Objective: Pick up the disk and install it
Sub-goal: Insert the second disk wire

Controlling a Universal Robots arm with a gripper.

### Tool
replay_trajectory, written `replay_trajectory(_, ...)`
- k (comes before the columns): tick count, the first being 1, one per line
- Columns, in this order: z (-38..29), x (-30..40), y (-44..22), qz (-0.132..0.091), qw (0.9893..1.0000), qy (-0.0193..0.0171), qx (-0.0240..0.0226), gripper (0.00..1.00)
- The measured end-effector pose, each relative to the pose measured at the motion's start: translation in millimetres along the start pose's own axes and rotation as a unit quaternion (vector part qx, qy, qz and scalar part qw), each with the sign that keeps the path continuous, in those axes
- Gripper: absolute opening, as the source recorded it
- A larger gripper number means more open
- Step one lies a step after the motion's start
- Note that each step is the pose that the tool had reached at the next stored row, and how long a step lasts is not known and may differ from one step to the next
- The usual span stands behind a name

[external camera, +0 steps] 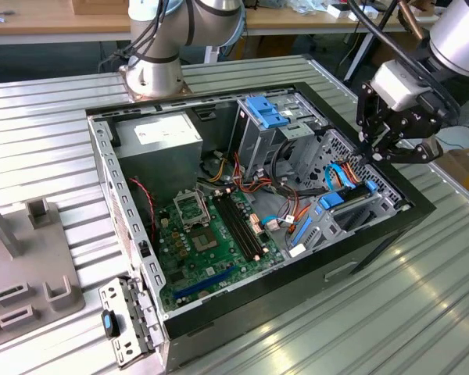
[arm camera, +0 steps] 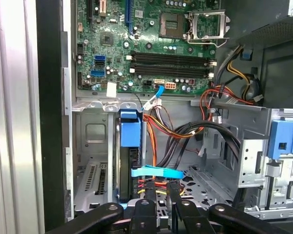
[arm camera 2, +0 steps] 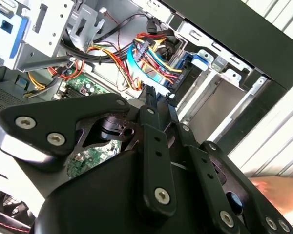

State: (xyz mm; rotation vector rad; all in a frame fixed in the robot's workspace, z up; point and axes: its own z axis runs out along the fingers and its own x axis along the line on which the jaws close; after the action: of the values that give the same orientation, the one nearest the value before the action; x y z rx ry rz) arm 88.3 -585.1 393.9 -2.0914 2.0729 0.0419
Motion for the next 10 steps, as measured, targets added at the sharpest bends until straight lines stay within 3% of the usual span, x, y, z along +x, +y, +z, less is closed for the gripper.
replay_trajectory(2,-0.1,-0.3,0.0,0.000,1.0000,0.0014,0.0000,0.24)
replay_trajectory(3,1.2,-2.4,0.1,-0.002,0.9998,0.0176,-0.0003,0.24)
replay_trajectory(4,1.6,-2.5,0.2,-0.002,0.9998,0.0215,-0.0004,0.24)
replay_trajectory(10,1.8,-3.6,-0.1,0.016,0.9996,0.0237,-0.0042,0.24)
